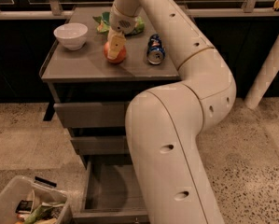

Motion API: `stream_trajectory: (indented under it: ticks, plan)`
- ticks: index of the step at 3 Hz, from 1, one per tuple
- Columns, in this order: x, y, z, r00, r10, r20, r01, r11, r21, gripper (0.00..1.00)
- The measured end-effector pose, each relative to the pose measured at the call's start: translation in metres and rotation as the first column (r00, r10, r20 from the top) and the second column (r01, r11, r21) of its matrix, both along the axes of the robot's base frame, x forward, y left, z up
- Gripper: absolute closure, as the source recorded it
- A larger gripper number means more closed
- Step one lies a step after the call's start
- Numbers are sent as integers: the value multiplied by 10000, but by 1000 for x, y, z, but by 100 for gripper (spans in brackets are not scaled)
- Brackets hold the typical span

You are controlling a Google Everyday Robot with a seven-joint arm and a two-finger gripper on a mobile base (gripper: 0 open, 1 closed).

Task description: Place apple into bottom drawer

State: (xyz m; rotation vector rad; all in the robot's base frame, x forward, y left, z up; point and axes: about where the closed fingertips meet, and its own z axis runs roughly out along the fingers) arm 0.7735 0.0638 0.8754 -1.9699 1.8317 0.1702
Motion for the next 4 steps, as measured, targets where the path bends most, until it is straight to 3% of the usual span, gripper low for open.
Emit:
stream_trajectory:
  ticks: [2, 4]
  plan:
    - [0, 0, 0, 10000, 0, 1, 0, 10000, -1, 100]
    - [-11, -1, 5, 10000, 48, 26, -47, 9997, -236, 100]
